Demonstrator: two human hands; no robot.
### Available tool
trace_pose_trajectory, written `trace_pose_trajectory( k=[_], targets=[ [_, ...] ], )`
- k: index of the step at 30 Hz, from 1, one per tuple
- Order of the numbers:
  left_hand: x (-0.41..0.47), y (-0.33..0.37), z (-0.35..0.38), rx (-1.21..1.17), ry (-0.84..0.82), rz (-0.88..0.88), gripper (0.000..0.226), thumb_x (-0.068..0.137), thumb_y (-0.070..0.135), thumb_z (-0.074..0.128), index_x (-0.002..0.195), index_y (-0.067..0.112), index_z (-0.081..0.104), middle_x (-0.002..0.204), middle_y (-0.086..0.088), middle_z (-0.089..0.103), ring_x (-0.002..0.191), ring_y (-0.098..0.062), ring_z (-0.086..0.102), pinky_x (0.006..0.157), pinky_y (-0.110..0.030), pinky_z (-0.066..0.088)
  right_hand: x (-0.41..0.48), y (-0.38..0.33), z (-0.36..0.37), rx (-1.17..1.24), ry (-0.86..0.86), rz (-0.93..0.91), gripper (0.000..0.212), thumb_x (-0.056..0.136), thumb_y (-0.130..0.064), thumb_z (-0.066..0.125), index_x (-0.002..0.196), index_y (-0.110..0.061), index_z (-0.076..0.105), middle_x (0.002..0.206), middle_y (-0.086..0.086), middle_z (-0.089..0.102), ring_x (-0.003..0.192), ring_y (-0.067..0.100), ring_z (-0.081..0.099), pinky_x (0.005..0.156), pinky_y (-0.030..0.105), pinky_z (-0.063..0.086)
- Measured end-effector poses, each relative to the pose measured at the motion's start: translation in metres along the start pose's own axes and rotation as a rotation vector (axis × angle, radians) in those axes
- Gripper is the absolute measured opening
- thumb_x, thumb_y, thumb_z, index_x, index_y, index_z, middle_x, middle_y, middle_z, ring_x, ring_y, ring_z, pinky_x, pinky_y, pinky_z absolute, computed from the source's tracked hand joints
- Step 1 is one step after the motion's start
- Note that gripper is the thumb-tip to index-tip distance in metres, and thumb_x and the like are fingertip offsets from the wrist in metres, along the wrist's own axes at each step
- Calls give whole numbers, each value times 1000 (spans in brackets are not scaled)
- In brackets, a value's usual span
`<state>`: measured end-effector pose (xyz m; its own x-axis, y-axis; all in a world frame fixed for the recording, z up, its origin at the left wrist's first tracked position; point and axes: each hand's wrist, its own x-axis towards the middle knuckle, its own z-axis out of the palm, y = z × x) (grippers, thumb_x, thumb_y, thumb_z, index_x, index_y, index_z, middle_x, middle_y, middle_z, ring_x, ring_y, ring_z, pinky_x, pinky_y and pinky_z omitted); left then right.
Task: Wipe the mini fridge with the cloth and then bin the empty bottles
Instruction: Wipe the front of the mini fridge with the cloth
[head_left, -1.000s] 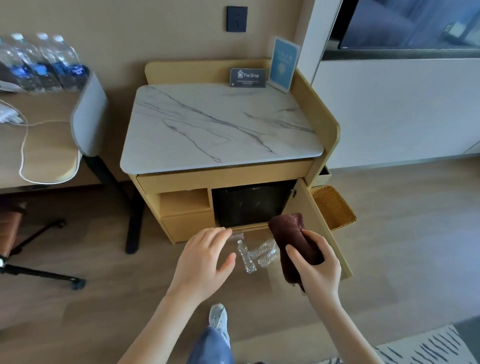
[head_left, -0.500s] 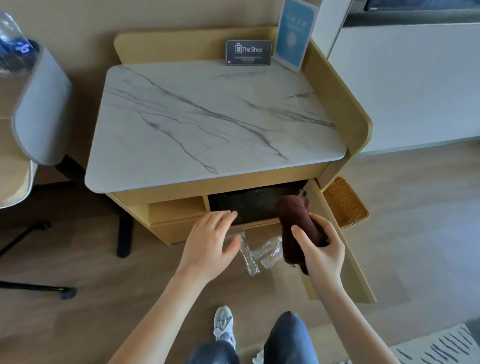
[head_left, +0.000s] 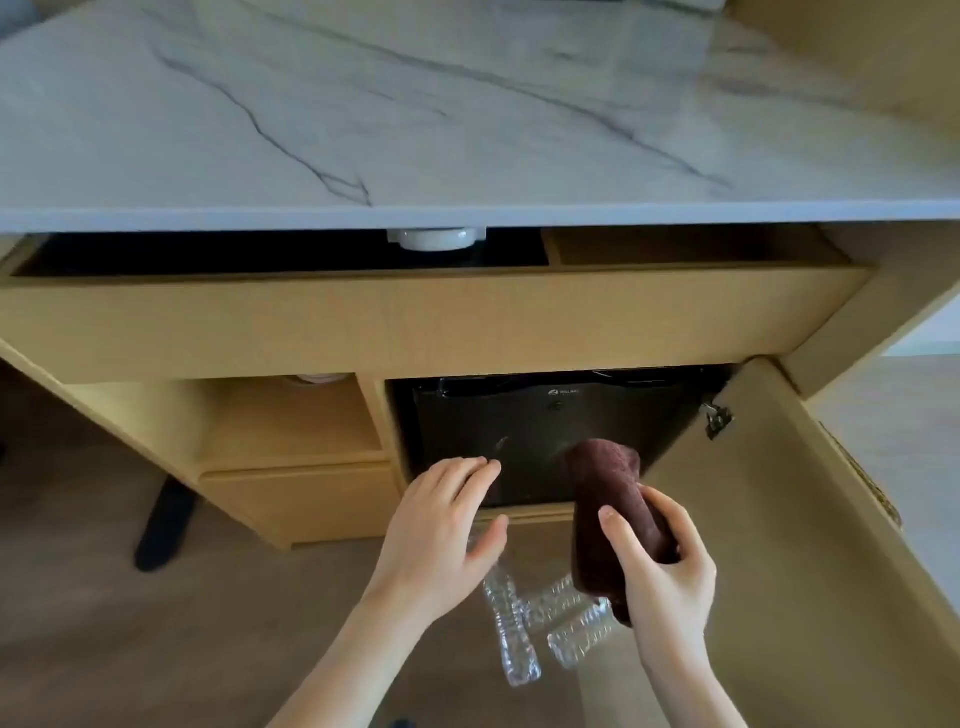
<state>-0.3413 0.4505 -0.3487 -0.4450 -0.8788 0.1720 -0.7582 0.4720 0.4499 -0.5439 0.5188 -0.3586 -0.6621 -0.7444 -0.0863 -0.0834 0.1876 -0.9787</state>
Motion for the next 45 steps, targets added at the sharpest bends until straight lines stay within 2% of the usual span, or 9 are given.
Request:
trace_pose_trajectory(
  k=[5, 9, 14, 21, 25, 31, 38, 42, 45],
  targets=[
    [15, -58, 102, 81, 80, 27, 53, 94, 44, 45, 139, 20, 55, 138, 7, 57, 131, -13, 50, 108, -28, 40, 45, 113, 37, 91, 33, -2, 35, 73, -31, 86, 102, -44, 71, 87, -15, 69, 74, 12, 70, 50, 33, 58],
    [26, -87, 150, 135, 154, 64, 56, 93, 49, 39, 141, 22, 53, 139, 9, 56, 132, -12, 49, 108, -25, 34, 80, 161, 62, 181, 46, -108, 34, 73, -25, 86, 96, -45, 72, 83, -23, 68, 72, -3, 66, 44, 18, 52],
    [39, -90, 155, 185, 196, 113, 56, 93, 48, 39, 142, 24, 52, 140, 10, 55, 134, -11, 46, 110, -24, 29, 98, 173, 70, 250, 29, -226, 33, 74, -27, 85, 99, -42, 71, 89, -22, 69, 81, 2, 68, 68, 33, 60],
    [83, -61, 122, 235, 234, 223, 54, 91, 43, 49, 140, 21, 55, 141, 5, 55, 133, -15, 48, 111, -26, 28, 120, 134, 47, 224, 92, -395, 35, 75, -27, 84, 105, -40, 69, 97, -16, 70, 90, 0, 66, 68, 12, 52],
    [122, -53, 114, 306, 274, 275, 59, 91, 37, 62, 145, 18, 49, 151, -1, 47, 140, -22, 43, 116, -31, 21, 153, 118, 35, 162, 165, -425, 38, 76, -35, 82, 110, -42, 66, 107, -11, 66, 97, 2, 62, 80, 17, 51],
    [155, -61, 130, 321, 270, 264, 65, 97, 47, 43, 157, 28, 23, 163, 8, 24, 152, -13, 15, 125, -33, 5, 187, 101, 54, 74, 195, -496, 53, 83, -38, 76, 132, -43, 56, 116, -4, 53, 97, -5, 54, 71, 1, 40],
    [159, -66, 138, 289, 351, 270, 63, 91, 46, 54, 150, 26, 41, 155, 7, 42, 148, -15, 30, 123, -36, 16, 185, 99, 85, -27, 108, -604, 60, 84, -44, 71, 140, -43, 50, 115, -3, 48, 94, -14, 51, 73, -7, 36],
    [159, -73, 135, 278, 333, 305, 61, 92, 48, 46, 150, 27, 40, 155, 7, 42, 148, -13, 28, 124, -35, 17, 183, 91, 92, -175, 9, -700, 62, 82, -51, 67, 140, -45, 48, 114, -9, 46, 95, -9, 51, 71, 0, 41],
    [159, -79, 132, 257, 316, 322, 62, 94, 48, 44, 153, 32, 34, 159, 12, 33, 150, -7, 19, 123, -29, 8, 195, 89, 72, -180, 65, -606, 58, 85, -49, 67, 140, -43, 51, 116, -2, 51, 92, -3, 52, 79, 8, 40]
  ],
)
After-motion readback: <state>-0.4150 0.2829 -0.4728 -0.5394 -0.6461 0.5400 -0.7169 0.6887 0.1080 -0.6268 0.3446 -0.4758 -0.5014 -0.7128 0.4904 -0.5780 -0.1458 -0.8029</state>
